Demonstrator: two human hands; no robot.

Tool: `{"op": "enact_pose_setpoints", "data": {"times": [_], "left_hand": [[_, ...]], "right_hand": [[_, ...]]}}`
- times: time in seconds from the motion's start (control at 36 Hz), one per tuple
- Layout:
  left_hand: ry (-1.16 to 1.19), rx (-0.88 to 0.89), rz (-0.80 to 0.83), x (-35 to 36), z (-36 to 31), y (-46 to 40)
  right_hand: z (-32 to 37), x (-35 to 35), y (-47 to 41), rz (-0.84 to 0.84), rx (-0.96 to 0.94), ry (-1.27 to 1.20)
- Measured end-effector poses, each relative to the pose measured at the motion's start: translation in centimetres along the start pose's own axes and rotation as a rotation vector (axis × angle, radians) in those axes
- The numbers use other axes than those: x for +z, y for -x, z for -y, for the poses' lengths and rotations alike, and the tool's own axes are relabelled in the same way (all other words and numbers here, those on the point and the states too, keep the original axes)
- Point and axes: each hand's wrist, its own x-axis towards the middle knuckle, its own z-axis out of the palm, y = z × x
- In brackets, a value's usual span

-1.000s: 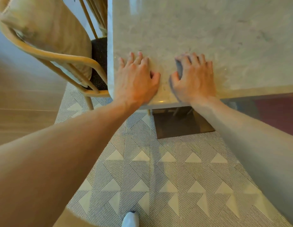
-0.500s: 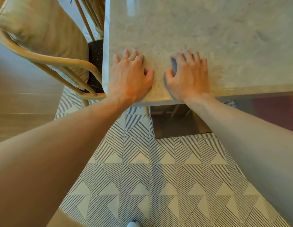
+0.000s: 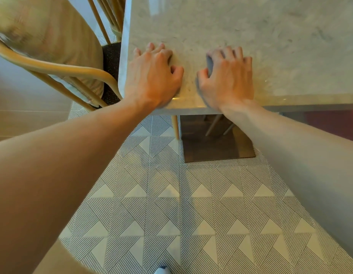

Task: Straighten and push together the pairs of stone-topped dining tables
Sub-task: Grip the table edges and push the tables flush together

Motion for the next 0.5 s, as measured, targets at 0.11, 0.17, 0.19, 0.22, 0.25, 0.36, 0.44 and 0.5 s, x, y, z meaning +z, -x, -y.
{"op": "enact_pose_setpoints", "data": {"times": [0.11, 0.17, 0.19, 0.22, 0.25, 0.36, 0.44, 0.5], "left_hand": [[0.024, 0.004, -0.012, 0.1, 0.5, -0.7], [0.044, 0.003, -0.012, 0.1, 0.9, -1.1], [0.049, 0.006, -0.013, 0.2, 1.0, -1.3], [0.052, 0.011, -0.014, 0.2, 1.2, -1.5], [0.053, 0.02, -0.012, 0.1, 1.4, -1.7], [0.056, 0.048, -0.011, 0.3, 1.9, -2.5], [0.066, 0.046, -0.015, 0.5, 2.3, -3.0], [0.075, 0.049, -0.006, 0.5, 2.5, -3.1]], "right_hand": [[0.3, 0.2, -0.7, 0.01, 0.008, 0.005], [0.6, 0.4, -1.0, 0.011, 0.013, 0.005], [0.7, 0.4, -1.2, 0.011, 0.014, 0.006], [0.8, 0.5, -1.3, 0.008, 0.015, 0.006], [0.9, 0.6, -1.5, 0.005, 0.017, 0.006], [1.2, 0.9, -2.1, 0.002, 0.028, 0.015], [1.4, 1.1, -2.6, 0.005, 0.034, 0.025], [1.5, 1.2, -2.8, 0.007, 0.037, 0.035]]}}
